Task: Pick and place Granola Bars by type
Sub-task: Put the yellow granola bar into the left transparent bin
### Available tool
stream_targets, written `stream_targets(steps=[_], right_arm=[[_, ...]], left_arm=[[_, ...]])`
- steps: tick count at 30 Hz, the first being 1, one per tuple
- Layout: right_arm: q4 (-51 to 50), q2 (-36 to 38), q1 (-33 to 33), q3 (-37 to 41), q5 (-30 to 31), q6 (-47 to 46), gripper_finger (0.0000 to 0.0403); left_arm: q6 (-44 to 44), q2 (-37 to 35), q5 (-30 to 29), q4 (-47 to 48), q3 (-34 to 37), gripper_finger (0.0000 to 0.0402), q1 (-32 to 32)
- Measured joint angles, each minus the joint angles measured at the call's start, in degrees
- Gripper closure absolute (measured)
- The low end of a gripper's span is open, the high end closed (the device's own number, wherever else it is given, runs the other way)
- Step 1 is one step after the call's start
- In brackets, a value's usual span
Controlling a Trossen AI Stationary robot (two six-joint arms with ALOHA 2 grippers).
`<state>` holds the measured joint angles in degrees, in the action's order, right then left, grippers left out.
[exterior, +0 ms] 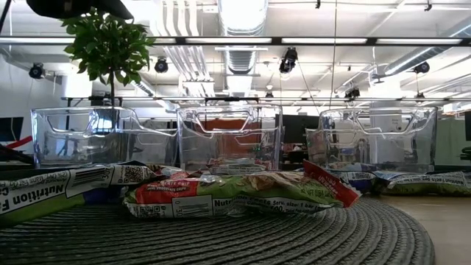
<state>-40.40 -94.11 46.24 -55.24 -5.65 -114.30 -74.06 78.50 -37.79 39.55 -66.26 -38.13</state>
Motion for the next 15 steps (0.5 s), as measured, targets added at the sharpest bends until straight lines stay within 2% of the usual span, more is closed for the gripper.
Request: stream_targets(steps=[5,15], right_arm=[[0.2,-0.1,-0.5,2.3,3.1,-4.6,0.0179],[4.8,-1.1,-1.4,5.4,2.6,-5.9,0.0179]], left_arm=[[-0.3,0.0,0.3,0.0,0.0,0.0211,0.0],[-0.7,0.0,0.3,0.0,0.0,0.0211,-0.1]])
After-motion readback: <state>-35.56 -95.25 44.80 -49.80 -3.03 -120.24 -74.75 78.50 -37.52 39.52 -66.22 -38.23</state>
